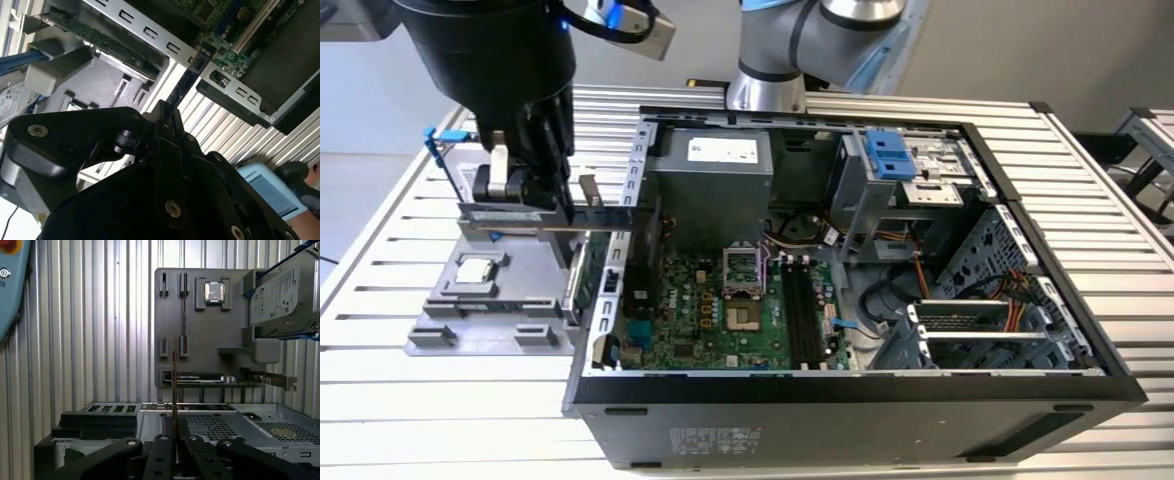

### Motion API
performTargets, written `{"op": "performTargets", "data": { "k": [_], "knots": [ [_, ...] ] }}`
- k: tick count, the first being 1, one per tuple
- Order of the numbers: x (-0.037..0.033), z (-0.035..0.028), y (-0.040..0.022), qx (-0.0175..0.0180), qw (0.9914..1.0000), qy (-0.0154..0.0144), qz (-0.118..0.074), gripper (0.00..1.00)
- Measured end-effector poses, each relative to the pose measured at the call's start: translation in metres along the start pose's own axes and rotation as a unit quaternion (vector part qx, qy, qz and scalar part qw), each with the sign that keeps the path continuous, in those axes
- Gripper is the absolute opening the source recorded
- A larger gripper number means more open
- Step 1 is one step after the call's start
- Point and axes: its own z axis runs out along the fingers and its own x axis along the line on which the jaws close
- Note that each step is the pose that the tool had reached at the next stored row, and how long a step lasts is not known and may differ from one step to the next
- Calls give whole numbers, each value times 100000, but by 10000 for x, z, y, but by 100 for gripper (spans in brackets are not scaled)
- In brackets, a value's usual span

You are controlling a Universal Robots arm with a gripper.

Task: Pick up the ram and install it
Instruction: 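Pick up the ram and move it above insertion slot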

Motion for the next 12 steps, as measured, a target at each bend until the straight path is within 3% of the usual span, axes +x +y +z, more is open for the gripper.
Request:
{"op": "performTargets", "data": {
  "k": [12],
  "knots": [
    [-3,-4,-250,-154,100000,3,5,0]
  ]
}}
